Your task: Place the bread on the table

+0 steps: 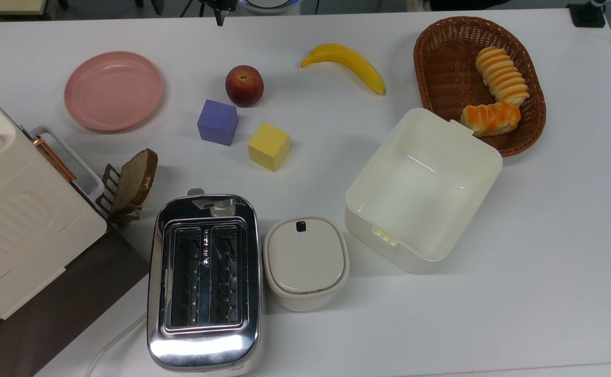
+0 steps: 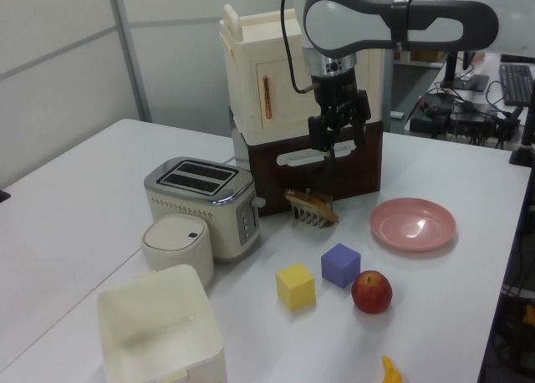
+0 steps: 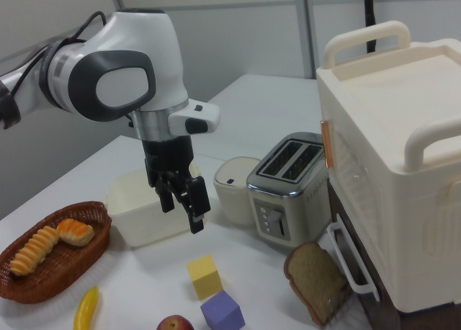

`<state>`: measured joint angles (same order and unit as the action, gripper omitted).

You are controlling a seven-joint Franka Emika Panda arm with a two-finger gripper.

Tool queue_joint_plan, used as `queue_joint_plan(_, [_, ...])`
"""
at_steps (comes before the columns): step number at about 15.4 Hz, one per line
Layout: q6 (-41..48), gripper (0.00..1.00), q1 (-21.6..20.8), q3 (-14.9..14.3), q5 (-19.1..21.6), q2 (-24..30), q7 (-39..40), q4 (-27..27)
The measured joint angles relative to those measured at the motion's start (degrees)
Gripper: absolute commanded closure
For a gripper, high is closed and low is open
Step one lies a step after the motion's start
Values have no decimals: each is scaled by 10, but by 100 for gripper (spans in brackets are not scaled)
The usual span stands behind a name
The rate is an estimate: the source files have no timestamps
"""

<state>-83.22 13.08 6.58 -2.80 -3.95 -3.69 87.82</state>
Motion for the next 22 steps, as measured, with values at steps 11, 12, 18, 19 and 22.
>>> queue_joint_plan(11, [-7, 0, 4, 0, 14, 0, 1, 0])
queue_joint_plan(12, [-8, 0, 4, 0, 15, 0, 1, 0])
queue_joint_plan(18, [-8, 0, 4, 0, 16, -1, 2, 0])
queue_joint_plan(19, [-9, 0, 4, 0, 16, -1, 5, 0])
queue_joint_plan(22, [-11, 0, 4, 0, 16, -3, 15, 1])
